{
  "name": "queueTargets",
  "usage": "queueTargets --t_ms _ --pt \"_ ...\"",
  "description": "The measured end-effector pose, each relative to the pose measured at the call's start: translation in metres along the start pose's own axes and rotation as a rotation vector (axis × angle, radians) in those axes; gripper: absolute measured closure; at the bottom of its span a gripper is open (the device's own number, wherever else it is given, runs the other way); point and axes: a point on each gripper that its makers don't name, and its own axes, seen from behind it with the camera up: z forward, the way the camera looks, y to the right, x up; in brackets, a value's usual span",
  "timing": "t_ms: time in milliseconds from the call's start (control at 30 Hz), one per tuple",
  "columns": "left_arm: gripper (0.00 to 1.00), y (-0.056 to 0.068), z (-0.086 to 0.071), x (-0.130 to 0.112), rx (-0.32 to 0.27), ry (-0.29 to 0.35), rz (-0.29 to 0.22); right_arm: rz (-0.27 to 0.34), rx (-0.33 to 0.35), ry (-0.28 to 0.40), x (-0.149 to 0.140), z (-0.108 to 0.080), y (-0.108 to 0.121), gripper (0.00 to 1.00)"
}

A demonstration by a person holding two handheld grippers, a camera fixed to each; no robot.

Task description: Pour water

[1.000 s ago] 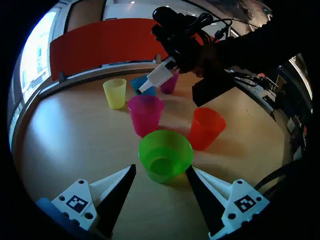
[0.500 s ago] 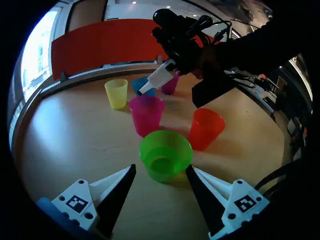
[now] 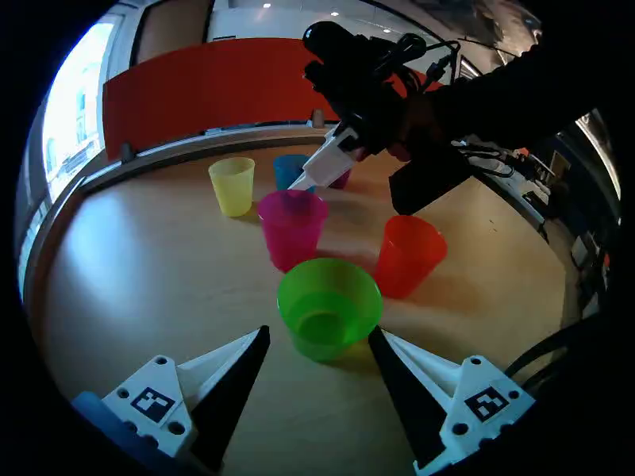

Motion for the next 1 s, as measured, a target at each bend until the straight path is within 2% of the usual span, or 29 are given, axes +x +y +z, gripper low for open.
queueTargets --t_ms 500,1000 --pt "0.08 0.0 -0.006 0.004 0.01 0.007 0.0 0.02 -0.007 -0.021 -0.021 -0.017 -0.002 0.07" --pt "0.08 0.005 -0.027 0.0 0.024 0.009 0.014 0.074 -0.038 0.012 -0.044 -0.062 -0.003 0.07"
